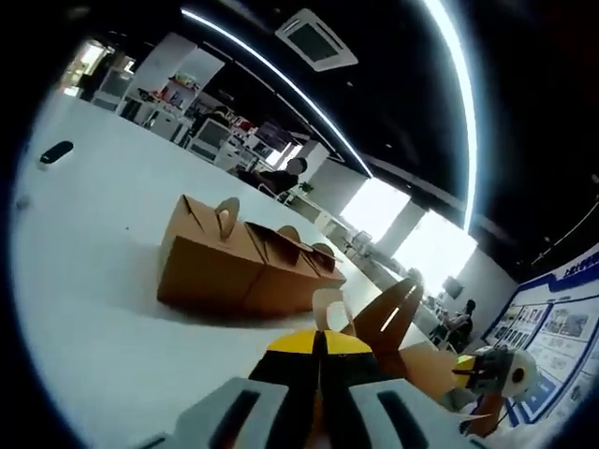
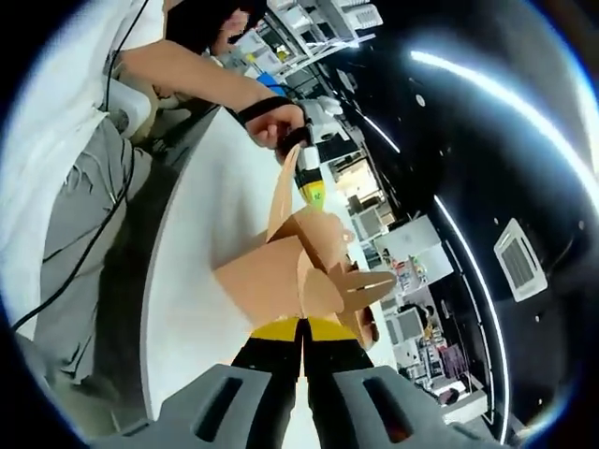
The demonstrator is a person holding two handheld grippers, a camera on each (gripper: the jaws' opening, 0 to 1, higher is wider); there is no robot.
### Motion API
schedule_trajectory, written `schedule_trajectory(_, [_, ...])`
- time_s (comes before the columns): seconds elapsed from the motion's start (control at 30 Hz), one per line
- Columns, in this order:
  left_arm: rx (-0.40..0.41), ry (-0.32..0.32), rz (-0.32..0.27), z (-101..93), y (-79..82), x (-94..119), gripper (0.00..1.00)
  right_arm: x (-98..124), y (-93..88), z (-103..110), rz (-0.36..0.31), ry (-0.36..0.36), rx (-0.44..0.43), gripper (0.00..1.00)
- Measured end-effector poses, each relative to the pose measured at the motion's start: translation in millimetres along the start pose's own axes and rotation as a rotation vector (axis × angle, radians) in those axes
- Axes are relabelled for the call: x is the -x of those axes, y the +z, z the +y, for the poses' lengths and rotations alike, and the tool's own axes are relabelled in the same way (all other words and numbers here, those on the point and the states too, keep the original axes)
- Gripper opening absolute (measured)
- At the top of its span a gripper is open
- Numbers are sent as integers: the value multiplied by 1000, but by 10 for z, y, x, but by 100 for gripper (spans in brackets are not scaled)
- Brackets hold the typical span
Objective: Pick up one paper box from the group, open the paper box, and remove the item inside
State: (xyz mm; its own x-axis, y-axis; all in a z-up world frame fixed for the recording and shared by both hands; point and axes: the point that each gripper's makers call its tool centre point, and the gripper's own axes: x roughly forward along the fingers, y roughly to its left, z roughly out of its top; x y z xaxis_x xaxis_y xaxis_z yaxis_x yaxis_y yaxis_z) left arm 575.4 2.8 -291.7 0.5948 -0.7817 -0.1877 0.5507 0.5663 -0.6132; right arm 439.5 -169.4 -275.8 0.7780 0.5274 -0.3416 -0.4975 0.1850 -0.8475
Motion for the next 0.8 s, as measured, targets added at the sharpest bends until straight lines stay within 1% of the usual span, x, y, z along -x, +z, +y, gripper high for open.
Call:
schedule_trajectory(0.13, [6,3,5,31,-35,-8,3,-17,-38,47,2,6,-14,3])
schedule_trajectory(0.27, [19,13,15,95,-87,-12,3,-55,-91,142,13,22,-19,3])
schedule_trajectory(0.37, [38,2,16,95,-111,-16,3,-73,-117,174,14,30,-27,4])
schedule_trajectory(0.57, [41,9,27,127,-162,-37,3,-121,-157,271,18,48,-41,4])
schedule_trajectory(0.7, [39,12,37,127,-192,-46,3,-141,-167,283,21,53,-41,4])
schedule_trajectory(0.8, [34,17,44,127,-219,-70,3,-158,-142,273,13,49,-48,4])
